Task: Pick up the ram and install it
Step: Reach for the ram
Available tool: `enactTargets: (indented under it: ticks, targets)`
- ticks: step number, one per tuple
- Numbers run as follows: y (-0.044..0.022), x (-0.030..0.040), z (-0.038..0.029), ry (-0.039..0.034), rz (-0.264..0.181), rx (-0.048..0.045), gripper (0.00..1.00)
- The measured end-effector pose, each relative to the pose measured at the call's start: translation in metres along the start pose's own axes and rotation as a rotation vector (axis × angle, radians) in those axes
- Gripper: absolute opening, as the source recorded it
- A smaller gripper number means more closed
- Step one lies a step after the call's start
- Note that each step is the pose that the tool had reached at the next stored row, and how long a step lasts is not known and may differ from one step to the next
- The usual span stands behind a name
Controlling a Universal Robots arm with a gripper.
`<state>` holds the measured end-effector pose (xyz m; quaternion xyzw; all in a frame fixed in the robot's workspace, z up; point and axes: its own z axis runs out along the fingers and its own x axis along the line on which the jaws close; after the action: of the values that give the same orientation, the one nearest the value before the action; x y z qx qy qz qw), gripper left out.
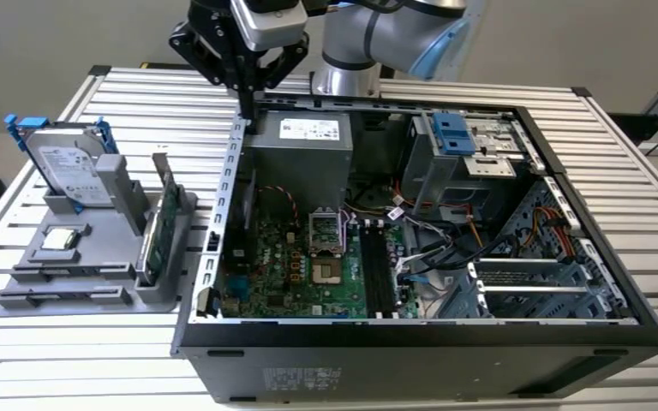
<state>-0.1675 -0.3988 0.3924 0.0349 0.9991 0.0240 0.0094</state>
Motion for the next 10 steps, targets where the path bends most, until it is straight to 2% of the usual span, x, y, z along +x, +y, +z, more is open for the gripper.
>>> enactTargets:
  ticks: [10]
  targets:
    - [-0.0002,0.0026,0.0,0.0004,0.0,0.0001,0.0]
